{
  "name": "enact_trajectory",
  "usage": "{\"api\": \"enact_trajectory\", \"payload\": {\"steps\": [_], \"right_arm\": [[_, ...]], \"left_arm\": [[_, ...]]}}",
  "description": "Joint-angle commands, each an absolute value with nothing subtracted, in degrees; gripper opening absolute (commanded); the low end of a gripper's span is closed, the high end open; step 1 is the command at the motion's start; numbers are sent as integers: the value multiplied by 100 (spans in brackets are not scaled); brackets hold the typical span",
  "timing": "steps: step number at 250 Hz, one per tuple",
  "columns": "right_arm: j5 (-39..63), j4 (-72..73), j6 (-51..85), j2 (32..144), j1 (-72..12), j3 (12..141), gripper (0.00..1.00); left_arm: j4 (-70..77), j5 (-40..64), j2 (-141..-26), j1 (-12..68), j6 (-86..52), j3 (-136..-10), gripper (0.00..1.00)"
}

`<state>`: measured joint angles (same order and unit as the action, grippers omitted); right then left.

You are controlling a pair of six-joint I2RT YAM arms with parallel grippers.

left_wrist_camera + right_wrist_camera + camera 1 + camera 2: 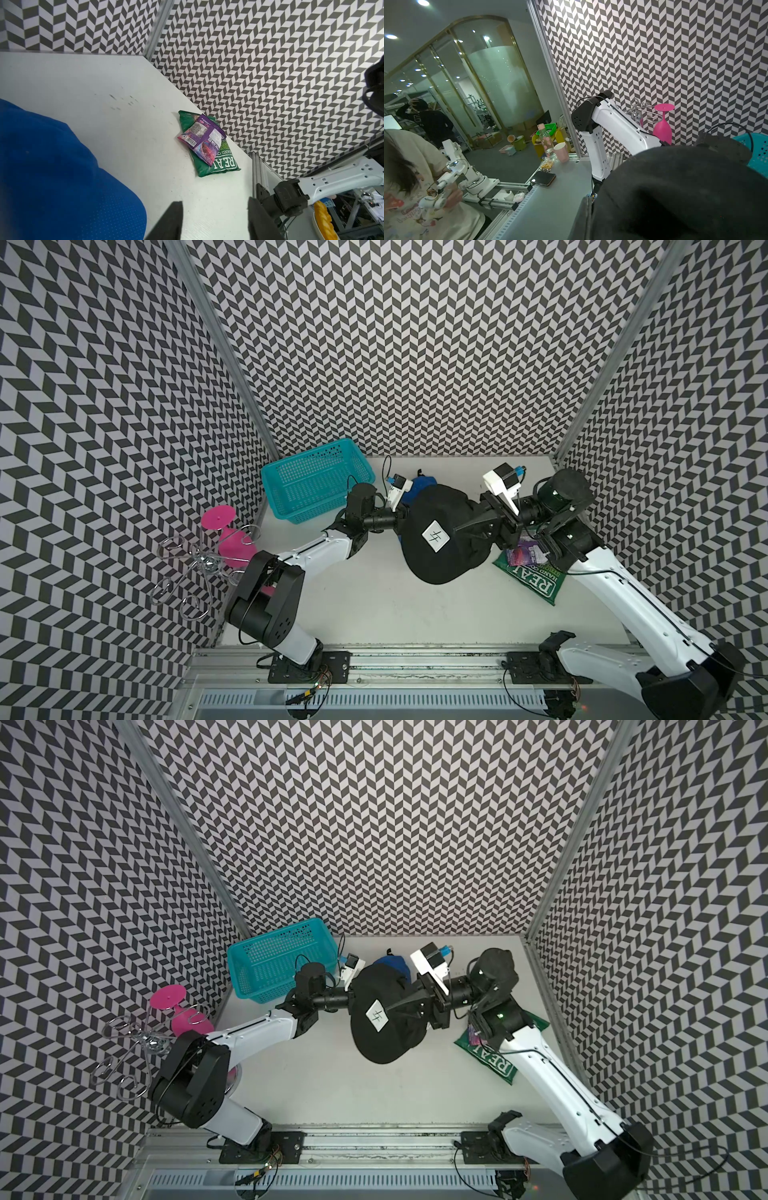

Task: Turn the baseball cap inside out
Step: Turn over the baseball cap.

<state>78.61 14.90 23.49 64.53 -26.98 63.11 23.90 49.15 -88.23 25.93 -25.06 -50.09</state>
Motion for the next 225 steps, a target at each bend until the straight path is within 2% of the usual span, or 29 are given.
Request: {"api": "enact_trajectory", "payload": {"steps": [1,46,65,82,99,140,166,225], "right_arm": [[7471,1675,2305,6459,-2645,6141,0],[7011,1672,2173,6485,-2412,5865,0],[6888,1664,2138,6546,-2322,5798,0],[6805,1688,2167,6627,-2269,5774,0],[6716,1727,2240,6699,-2241,5782,0],[6705,2066,2593,6827,-2237,5803,0],[6730,2009,2619,6835,-2237,5845,0],[6704,1873,2659,6762,-2241,5845,2]], "left_arm": [[2482,3829,-8015,2316,-2517,-4706,59],[1014,2161,-6672,2040,-1598,-4477,70],[600,1868,-6243,2034,-1260,-4532,72],[534,2317,-5971,2041,-1022,-4639,72],[700,3215,-5846,2091,-930,-4765,73],[1266,4550,-6194,2678,-1309,-5155,78],[1767,4799,-6543,3107,-1634,-5367,82],[2503,5060,-7203,3550,-1961,-5681,83]]}}
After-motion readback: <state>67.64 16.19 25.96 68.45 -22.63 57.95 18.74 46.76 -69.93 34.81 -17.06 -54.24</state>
